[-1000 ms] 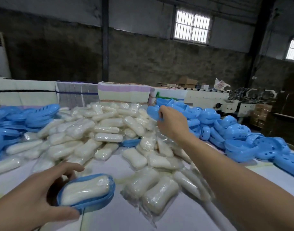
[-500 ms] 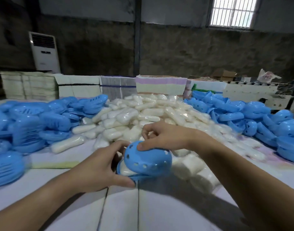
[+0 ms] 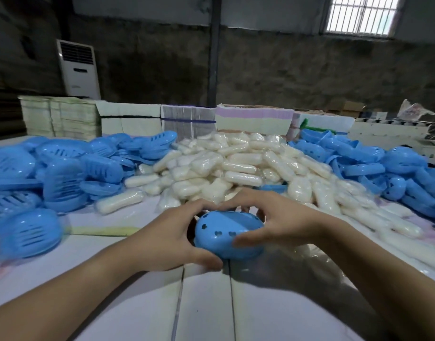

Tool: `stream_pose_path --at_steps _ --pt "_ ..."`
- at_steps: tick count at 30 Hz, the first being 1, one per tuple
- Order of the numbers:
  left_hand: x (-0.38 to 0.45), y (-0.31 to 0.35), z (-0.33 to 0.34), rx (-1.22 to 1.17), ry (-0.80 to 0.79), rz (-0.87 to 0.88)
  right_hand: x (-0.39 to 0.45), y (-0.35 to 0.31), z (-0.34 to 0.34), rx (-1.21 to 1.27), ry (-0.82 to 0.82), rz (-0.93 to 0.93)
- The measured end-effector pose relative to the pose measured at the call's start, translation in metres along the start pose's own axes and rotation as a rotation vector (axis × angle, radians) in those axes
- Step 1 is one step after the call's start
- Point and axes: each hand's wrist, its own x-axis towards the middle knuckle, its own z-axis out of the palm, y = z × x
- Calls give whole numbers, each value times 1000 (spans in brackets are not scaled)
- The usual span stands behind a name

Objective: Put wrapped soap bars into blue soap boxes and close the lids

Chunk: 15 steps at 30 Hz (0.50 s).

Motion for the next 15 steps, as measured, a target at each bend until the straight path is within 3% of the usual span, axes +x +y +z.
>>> stream_pose_path --at_steps 15 --pt "-1 1 -1 144 14 49 -3 -2 -3 18 -66 75"
